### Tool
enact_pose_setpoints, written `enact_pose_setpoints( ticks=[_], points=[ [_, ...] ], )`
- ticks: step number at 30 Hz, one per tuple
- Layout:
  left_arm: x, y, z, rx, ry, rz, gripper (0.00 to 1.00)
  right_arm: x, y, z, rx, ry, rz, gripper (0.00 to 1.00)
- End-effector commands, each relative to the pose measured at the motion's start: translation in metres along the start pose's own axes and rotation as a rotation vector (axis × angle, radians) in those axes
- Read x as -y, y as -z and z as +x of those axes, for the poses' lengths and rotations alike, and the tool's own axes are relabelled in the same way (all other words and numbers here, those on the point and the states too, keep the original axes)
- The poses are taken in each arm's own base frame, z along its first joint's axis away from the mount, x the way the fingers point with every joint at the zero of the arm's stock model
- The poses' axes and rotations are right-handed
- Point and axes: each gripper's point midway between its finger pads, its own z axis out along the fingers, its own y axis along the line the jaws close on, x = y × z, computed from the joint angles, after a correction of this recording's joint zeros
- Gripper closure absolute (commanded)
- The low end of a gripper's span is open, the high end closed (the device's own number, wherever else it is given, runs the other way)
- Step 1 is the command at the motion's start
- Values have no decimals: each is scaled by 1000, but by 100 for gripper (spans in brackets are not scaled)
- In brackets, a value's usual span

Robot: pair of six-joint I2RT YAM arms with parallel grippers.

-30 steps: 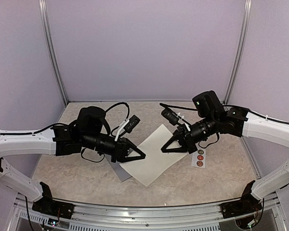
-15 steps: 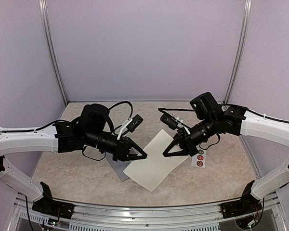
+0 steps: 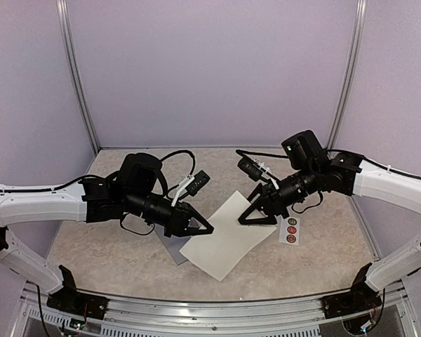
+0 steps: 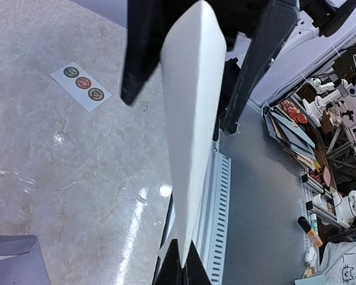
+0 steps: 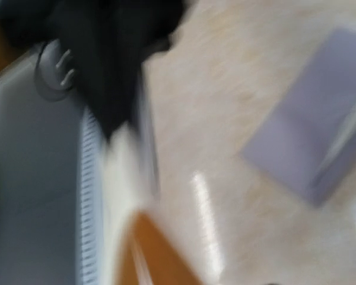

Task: Place the letter into the envelope and seal it

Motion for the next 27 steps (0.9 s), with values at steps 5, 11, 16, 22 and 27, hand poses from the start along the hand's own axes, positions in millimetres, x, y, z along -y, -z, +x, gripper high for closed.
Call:
enact_pose_setpoints(
  ticks=[5, 11, 16, 22, 27],
  points=[
    [19, 1, -4, -38, -111, -3, 100, 65, 79, -54, 360, -121, 268, 13],
    [30, 2, -9, -49, -151, 2, 100, 100, 66, -40, 290, -215, 315, 11],
    [34, -1, -13, -49, -161, 7, 100, 67, 29, -33, 185, -131, 111, 11],
    [20, -6, -9, -70, -147, -50, 100, -1, 20, -35, 162, 14, -130, 12],
    [7, -7, -10, -68, -125, -105, 100, -21, 22, -24, 149, 18, -214, 12]
  ],
)
